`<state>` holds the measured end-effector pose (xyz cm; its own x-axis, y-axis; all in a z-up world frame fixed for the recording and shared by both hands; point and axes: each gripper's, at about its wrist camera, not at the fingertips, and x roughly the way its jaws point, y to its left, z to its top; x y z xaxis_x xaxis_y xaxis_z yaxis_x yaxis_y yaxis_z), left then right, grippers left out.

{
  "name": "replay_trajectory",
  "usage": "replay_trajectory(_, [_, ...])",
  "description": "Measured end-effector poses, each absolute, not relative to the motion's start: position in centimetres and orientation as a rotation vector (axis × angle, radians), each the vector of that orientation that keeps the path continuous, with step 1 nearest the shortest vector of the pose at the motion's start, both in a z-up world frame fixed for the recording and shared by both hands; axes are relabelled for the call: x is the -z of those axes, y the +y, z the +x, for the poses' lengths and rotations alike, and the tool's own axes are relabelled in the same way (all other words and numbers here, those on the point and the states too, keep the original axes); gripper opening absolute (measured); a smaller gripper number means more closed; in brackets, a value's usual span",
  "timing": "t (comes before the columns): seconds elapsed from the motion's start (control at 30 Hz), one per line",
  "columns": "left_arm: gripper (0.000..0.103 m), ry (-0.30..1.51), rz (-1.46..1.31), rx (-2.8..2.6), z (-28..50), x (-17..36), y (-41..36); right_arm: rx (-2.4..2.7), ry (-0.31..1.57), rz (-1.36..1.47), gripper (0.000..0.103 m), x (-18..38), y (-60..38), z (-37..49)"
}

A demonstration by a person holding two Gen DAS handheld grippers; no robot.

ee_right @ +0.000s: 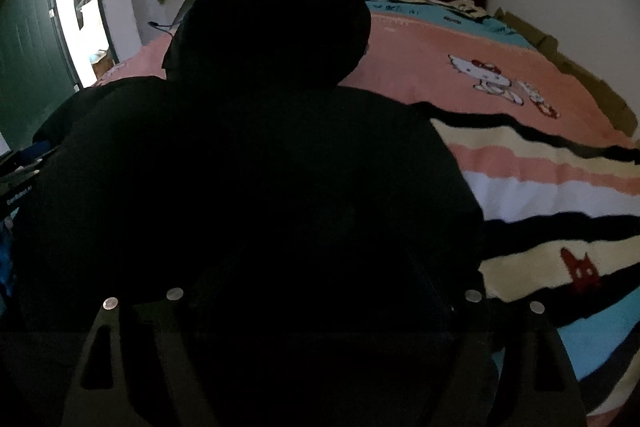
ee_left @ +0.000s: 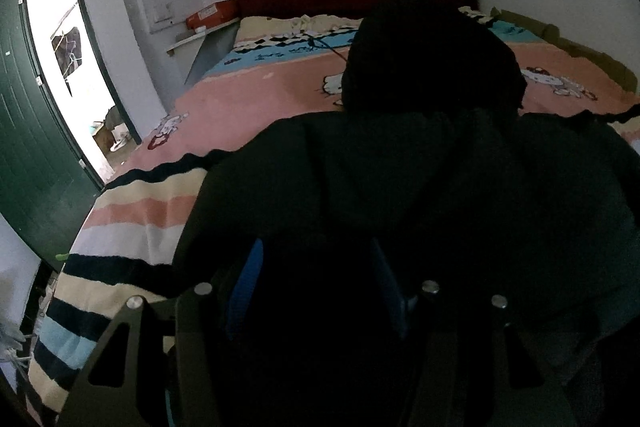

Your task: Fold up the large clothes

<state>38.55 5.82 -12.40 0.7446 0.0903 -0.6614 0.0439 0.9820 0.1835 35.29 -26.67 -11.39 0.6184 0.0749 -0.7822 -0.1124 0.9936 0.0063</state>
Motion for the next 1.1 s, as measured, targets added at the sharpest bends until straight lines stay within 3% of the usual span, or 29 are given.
replay_trajectory(0.4, [0.064,0.739,0.136,-0.027,38.6,13.0,6.7,-0.122,0.914,-0.019,0.085,12.3,-26.8,35.2])
replay_trajectory(0.83, [0.065,0.727,0.149,-0.043,38.3,13.3,6.4,-0.147,0.938,-0.002,0.1,12.8,-26.6,35.3])
replay_trajectory(1.1, [0.065,0.73,0.125,0.01,37.9,9.2,8.9,-0.179,0.934,0.054,0.1,10.0,-28.9,34.5])
